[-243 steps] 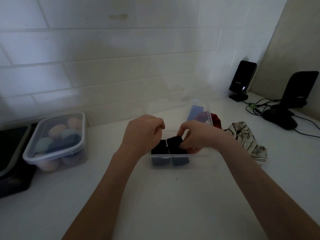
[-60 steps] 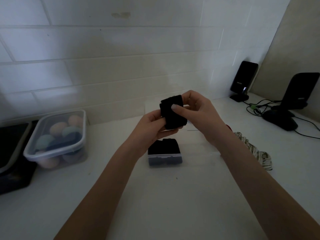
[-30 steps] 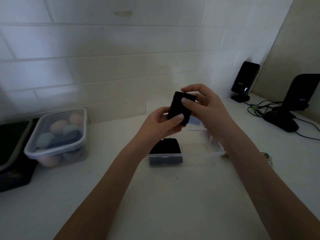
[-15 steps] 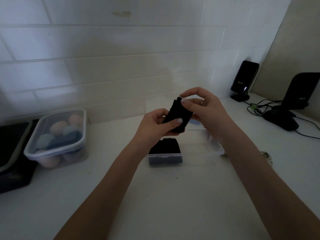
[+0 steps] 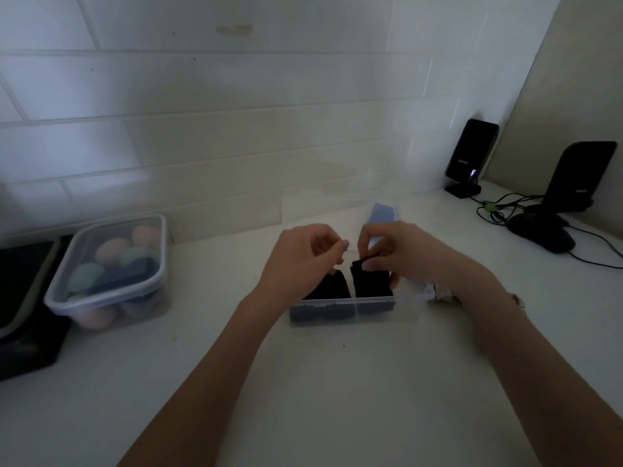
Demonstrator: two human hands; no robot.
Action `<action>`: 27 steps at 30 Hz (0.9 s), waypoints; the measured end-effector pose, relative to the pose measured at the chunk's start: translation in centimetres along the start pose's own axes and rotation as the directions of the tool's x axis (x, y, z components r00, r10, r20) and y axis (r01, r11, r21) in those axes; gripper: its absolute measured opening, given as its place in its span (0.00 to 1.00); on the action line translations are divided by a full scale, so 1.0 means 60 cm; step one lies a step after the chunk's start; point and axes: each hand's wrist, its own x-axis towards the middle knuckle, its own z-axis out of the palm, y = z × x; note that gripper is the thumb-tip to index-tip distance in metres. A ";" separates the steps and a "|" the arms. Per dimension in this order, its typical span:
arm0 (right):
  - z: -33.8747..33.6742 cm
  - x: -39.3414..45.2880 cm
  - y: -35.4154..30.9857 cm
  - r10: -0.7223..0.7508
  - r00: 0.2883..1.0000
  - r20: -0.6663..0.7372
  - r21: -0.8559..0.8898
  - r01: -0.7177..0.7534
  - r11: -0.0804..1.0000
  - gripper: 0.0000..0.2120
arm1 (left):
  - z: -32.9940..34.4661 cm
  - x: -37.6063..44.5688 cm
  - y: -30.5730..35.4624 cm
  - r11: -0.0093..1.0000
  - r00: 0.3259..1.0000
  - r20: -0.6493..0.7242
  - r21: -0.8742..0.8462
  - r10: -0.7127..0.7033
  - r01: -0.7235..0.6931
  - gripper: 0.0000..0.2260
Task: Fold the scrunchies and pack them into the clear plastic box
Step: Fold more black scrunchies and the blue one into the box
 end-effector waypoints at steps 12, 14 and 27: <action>0.044 -0.017 0.000 -0.111 0.985 -0.136 -0.507 0.027 0.862 0.04 | 0.004 -0.002 -0.011 0.906 0.969 0.247 0.406 0.019 -0.122 0.03; 0.041 -0.015 -0.007 -0.111 0.988 -0.106 -0.621 0.021 0.784 0.05 | 0.005 -0.001 -0.011 0.903 0.966 0.258 0.416 -0.005 -0.107 0.04; 0.007 -0.017 0.000 0.194 0.941 0.279 -0.510 -0.026 0.860 0.22 | 0.003 -0.001 -0.008 0.886 0.936 0.352 0.437 -0.006 -0.158 0.10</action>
